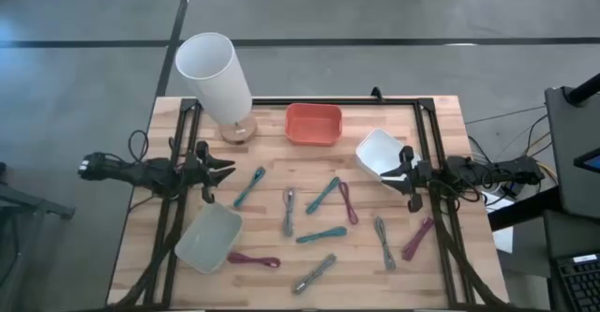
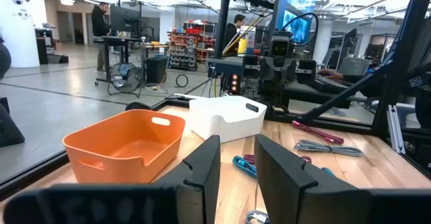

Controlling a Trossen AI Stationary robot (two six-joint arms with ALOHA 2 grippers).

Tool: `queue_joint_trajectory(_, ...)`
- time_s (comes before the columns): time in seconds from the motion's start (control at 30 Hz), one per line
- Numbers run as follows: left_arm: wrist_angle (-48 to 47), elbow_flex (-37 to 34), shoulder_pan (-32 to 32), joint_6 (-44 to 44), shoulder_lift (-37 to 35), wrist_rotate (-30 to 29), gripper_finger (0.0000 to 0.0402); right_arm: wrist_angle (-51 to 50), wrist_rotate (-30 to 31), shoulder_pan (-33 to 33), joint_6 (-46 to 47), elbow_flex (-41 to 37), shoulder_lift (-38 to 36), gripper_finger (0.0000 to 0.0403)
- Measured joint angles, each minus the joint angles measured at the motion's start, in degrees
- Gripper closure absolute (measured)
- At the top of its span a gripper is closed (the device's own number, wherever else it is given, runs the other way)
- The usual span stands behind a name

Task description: Pick & Place USB Port

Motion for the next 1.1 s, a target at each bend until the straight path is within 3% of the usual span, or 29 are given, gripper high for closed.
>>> queue_joint_trajectory(0.63, 0.0, 0.0, 0.0, 0.0, 0.0, 0.0, 0.0303, 0.0, 0.0, 0.0, 0.0, 0.0, 0.0, 0.0335)
queue_joint_trajectory(1.1, 0.0, 0.0, 0.0, 0.0, 0.0, 0.0, 0.0303, 0.0, 0.0, 0.0, 0.0, 0.0, 0.0, 0.0315)
